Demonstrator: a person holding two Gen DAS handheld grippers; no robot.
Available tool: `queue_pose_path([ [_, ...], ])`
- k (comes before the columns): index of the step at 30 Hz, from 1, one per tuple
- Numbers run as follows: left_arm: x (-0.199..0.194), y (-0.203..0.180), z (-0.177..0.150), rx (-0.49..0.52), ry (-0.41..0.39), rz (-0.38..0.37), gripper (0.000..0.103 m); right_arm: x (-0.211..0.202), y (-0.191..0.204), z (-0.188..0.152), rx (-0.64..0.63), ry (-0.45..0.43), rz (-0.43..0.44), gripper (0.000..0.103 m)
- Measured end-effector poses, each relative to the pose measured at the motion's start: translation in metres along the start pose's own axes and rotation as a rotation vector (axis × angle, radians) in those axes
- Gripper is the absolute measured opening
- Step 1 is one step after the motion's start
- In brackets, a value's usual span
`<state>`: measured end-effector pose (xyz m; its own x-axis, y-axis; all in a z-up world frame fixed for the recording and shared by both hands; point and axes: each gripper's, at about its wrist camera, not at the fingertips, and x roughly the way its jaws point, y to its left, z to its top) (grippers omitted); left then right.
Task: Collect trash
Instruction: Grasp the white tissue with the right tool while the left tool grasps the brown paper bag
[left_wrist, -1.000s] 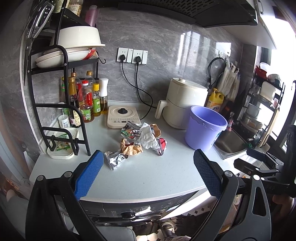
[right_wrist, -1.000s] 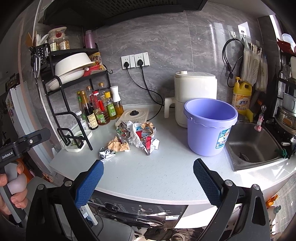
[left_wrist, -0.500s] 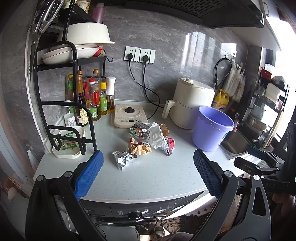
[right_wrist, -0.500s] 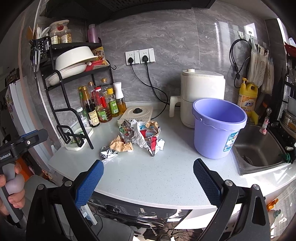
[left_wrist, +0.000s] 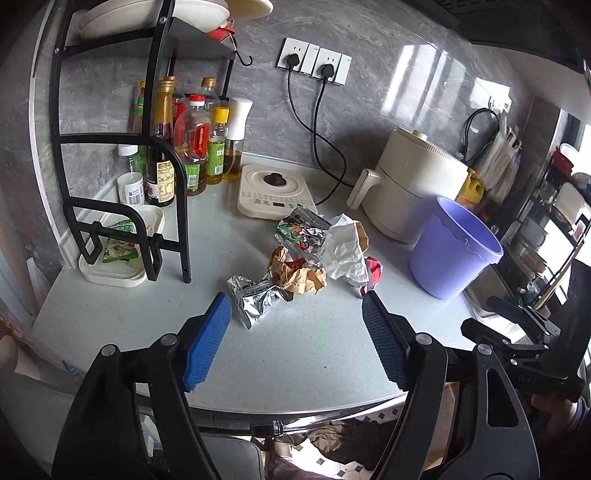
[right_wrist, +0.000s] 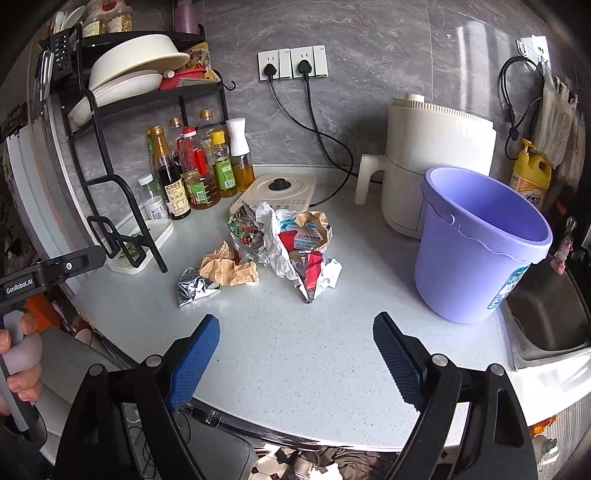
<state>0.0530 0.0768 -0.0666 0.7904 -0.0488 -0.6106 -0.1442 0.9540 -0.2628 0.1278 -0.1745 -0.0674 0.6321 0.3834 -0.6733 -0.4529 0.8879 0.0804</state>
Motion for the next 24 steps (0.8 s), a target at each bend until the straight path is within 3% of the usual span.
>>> queue_pose_path([
  [5, 0.037, 0.005, 0.009, -0.007, 0.044, -0.015, 0.059, 0.036, -0.005, 0.017, -0.008, 0.033, 0.061, 0.06],
  [7, 0.053, 0.005, 0.014, -0.007, 0.066, -0.016, 0.05, 0.05, -0.008, 0.024, 0.003, 0.057, 0.086, 0.053],
  [11, 0.083, 0.002, 0.024, -0.008, 0.106, -0.039, 0.042, 0.074, -0.012, 0.036, -0.004, 0.083, 0.115, 0.048],
  [21, 0.151, 0.004, 0.029, -0.018, 0.193, -0.024, 0.039, 0.118, -0.017, 0.059, -0.027, 0.125, 0.17, 0.048],
  [24, 0.167, 0.001, 0.026, 0.003, 0.227, -0.016, 0.042, 0.128, -0.015, 0.065, -0.041, 0.129, 0.184, 0.048],
])
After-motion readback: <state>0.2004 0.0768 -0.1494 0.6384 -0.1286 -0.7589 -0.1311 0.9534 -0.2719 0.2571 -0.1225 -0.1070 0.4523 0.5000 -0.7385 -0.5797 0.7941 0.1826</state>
